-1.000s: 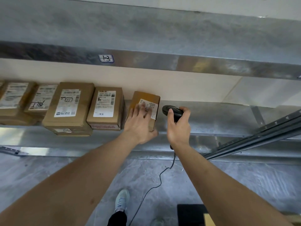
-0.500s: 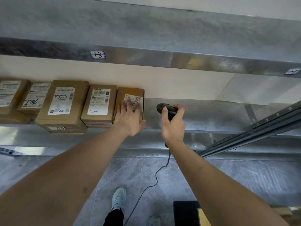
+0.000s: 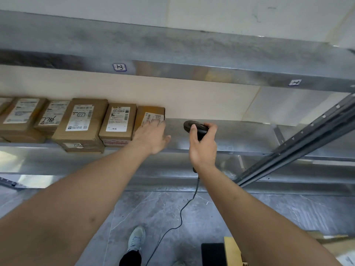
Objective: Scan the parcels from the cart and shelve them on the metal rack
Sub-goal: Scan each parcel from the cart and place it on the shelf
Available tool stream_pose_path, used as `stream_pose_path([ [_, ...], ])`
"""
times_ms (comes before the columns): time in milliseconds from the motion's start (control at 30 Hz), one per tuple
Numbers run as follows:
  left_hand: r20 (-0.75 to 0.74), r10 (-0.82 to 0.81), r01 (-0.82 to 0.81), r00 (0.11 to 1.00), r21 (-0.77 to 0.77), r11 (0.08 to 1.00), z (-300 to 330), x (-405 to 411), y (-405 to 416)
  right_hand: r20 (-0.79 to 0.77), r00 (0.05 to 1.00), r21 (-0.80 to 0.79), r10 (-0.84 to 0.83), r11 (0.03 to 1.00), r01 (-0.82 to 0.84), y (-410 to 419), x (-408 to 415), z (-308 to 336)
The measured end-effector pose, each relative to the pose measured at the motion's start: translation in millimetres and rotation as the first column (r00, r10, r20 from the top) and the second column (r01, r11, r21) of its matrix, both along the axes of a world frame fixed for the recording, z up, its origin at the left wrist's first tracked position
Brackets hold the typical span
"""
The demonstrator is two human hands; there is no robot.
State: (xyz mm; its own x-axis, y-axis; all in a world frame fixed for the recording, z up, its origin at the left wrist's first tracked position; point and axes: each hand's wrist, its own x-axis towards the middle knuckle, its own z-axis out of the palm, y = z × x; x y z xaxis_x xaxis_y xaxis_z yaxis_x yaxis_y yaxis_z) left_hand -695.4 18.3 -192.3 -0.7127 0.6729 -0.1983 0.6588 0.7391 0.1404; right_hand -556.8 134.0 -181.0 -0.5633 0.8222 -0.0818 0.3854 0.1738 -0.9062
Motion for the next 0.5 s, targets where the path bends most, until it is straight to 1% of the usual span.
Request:
stream_pose_path([
  [100,-0.031,-0.037,0.038,0.999,0.016,0.999,23.2,19.1,-3.8,-0.034,0.999,0.008,-0.007,1.000,0.007,-7.0,17.7,16.9],
  [267,-0.100,-0.142,0.149,0.985,0.067,0.987,55.6,42.1,-7.2,-0.091,0.992,0.023,-0.084,0.996,0.086,-26.5,42.8,46.7],
  [400,-0.129,-0.265,0.279,0.956,0.108,0.954,70.7,55.3,-8.0,-0.125,0.972,0.053,-0.198,0.977,0.206,-50.5,60.9,60.4],
  [500,-0.138,-0.378,0.394,0.916,0.121,0.911,79.7,69.0,-7.6,-0.140,0.940,0.048,-0.311,0.946,0.320,-72.5,78.6,66.3],
])
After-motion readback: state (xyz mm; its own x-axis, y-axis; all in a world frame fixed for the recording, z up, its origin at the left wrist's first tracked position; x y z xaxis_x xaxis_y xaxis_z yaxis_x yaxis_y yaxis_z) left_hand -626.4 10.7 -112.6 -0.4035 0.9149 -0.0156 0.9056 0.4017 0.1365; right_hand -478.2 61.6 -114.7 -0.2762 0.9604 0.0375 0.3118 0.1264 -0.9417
